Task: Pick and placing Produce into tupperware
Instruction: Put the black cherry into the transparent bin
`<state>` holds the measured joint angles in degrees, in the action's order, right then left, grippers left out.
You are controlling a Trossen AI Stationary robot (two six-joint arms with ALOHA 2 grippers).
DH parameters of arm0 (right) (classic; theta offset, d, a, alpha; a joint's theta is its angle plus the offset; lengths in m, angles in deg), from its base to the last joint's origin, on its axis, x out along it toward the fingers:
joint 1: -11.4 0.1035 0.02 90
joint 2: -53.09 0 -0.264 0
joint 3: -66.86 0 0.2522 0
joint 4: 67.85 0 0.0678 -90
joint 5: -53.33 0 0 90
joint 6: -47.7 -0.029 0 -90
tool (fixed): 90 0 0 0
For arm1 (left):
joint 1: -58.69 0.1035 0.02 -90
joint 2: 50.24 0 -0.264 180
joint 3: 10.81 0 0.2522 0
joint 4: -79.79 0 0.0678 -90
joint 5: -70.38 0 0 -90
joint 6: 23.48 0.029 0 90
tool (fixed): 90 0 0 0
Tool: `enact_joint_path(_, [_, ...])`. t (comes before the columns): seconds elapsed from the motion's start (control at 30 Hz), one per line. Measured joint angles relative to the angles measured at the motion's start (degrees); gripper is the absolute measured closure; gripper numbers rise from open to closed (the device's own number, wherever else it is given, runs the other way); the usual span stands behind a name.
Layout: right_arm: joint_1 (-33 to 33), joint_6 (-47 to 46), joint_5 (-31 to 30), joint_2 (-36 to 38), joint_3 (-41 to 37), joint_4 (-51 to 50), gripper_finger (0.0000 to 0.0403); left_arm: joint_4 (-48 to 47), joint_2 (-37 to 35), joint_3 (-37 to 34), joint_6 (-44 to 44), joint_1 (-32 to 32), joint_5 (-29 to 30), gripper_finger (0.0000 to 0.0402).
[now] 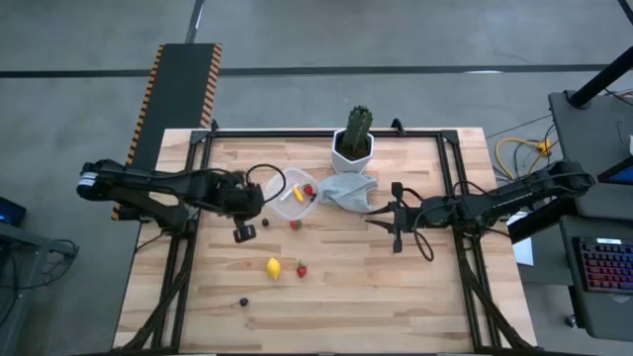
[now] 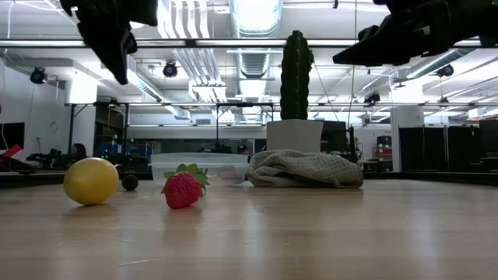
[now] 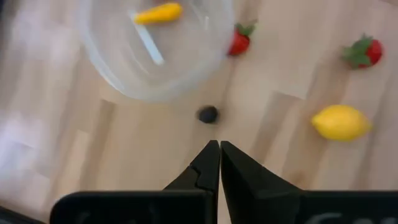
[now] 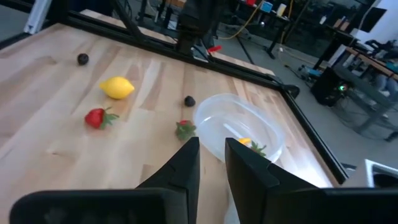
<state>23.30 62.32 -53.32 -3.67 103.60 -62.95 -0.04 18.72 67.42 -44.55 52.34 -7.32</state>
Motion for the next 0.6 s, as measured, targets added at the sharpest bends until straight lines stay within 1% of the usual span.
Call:
enact_joint_path(0.07, [-0.63,0.28,-0.01,0.01,0.00,0.11,0.0334,-0.02,0.54,-0.06,-2.41,-0.65,0.17,0.0402])
enact_joint_path(0.2, [-1.85,0.65,0.04,0.01,0.00,0.13,0.0329,0.15,2.34,-0.85,-2.66,-0.81,1.12,0.0402])
enact_joint_path(0.27, [-2.48,0.65,0.03,0.01,0.00,0.10,0.0327,0.11,3.28,-1.34,-1.75,-0.76,-1.92,0.0402])
enact_joint_path(0.4, [-3.15,0.59,0.05,-0.02,-0.05,0.05,0.0326,0.22,6.25,-1.75,1.80,-1.35,-12.23,0.0397])
enact_joint_path(0.5, [-3.24,0.71,0.06,-0.02,-0.20,0.00,0.0329,0.35,8.45,-1.48,1.93,-2.74,-14.81,0.0371])
enact_joint_path(0.53, [-3.32,0.86,0.06,-0.02,-0.22,0.04,0.0330,0.57,9.16,-1.23,2.07,-3.18,-16.25,0.0358])
enact_joint_path(0.6, [-3.53,0.89,0.06,-0.02,-0.28,0.03,0.0330,0.66,10.66,-0.64,2.10,-4.14,-17.21,0.0327])
